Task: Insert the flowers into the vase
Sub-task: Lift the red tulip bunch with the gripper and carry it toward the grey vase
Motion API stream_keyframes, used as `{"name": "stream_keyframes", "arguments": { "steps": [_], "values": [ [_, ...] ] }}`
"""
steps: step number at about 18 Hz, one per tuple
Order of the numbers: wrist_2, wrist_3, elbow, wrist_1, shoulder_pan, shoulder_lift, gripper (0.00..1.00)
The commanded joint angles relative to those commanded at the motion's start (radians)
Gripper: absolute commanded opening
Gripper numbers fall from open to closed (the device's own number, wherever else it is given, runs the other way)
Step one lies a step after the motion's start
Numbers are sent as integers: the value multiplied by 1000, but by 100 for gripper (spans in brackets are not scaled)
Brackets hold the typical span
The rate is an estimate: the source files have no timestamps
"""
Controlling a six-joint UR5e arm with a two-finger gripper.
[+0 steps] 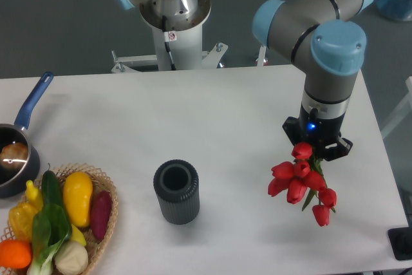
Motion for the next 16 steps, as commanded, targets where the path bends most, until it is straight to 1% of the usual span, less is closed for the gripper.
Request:
{"name": "stream_keyframes", "arguments": {
  "steps": [3,5,7,9,11,13,15,16],
  "values": [
    [-34,-18,-8,-3,-2,44,0],
    [-109,-56,-11,-9,9,69,1],
    [-178,-115,-18,-17,44,98,1],
    [-306,-123,-50,-20,90,139,0],
    [-417,-117,-84,3,123,182,0],
    [-539,-124,-94,34,139,196,0],
    [-664,-136,-98,46,144,199,0],
    [-731,-150,-98,55,158,199,0]
  ]
}}
